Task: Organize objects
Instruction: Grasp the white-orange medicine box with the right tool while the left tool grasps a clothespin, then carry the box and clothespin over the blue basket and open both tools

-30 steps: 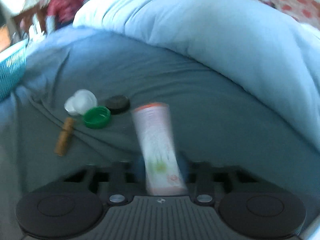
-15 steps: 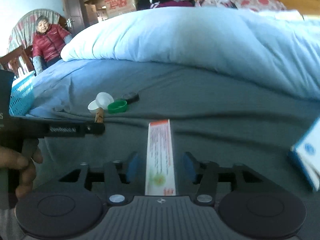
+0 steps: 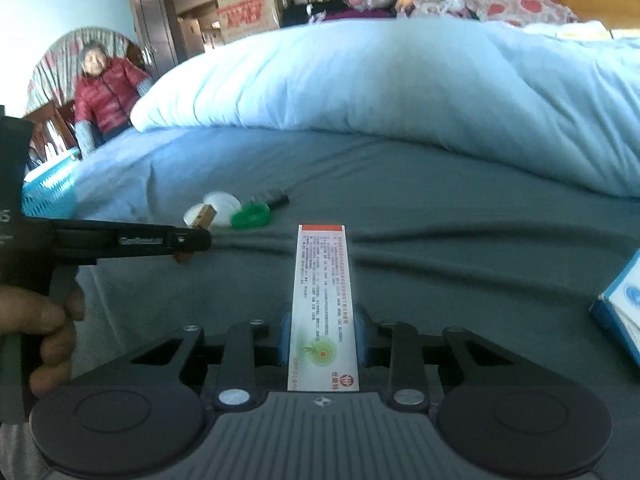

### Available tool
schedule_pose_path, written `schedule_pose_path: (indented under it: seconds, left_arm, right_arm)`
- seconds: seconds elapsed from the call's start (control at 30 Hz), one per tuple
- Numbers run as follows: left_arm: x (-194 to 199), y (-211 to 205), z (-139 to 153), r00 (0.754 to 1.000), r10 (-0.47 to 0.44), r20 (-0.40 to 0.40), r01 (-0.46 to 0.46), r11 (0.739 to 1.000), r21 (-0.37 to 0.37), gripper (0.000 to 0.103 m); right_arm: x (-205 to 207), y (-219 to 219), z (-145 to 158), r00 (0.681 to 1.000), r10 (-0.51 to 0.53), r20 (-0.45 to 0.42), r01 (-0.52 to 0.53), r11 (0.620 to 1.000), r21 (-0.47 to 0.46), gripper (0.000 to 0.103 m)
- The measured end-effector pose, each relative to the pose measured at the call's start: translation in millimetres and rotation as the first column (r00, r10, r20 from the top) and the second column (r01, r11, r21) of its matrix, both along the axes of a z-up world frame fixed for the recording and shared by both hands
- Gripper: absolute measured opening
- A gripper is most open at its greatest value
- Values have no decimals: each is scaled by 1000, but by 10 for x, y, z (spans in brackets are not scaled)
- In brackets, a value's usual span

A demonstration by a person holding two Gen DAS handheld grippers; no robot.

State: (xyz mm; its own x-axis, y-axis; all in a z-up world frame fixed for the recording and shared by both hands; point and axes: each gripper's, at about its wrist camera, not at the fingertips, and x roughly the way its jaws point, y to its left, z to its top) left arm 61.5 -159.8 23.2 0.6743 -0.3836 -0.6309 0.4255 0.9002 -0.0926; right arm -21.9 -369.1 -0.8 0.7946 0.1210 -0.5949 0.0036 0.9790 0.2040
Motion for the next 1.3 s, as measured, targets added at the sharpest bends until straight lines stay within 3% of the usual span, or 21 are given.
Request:
schedule_pose_path:
  seconds: [0.1,0.27,0.4,0.5,0.63,0.73,0.83,1.0,1.3]
  left_arm:
    - [-127,244,355,998,23,60,-23,1000,-7,12]
    - [-237,944,1069,970,175,170,-169,984,-52,12]
    - [-336,1662,1584,913,310,266,-306,950,-57,12]
    - [-358,2278,1885,855,423,299,-423,903,-70,12]
    - [-300,2940,2167,790,533,304,-537,840,-79,12]
    - [-203,3290,2282,761,574,302,-585,809,-62,12]
    - [-121,3586,2345,744,608,276,-620,783,-55,12]
    - [-103,3952,2309,742,631,225,-637,769,-55,12]
    - [22,4228,2012,758,634,155,-634,772,-53,12]
  right_arm:
    - [-56,66,191,999,19,40,-19,1000,4,32]
    - [-42,297,735,988,60,144,-60,998,-4,32]
    - [121,641,1347,958,142,250,-143,990,-15,32]
    - [335,986,1811,924,221,311,-229,973,-12,33]
    - [736,1533,2405,877,325,354,-348,938,0,33]
    - [1067,1975,2736,847,403,346,-429,904,-3,33]
    - [1400,2408,2994,828,465,315,-490,872,2,33]
    - [1836,3120,3204,802,544,245,-569,822,38,33]
    - [2152,4122,3053,765,626,152,-638,768,50,33]
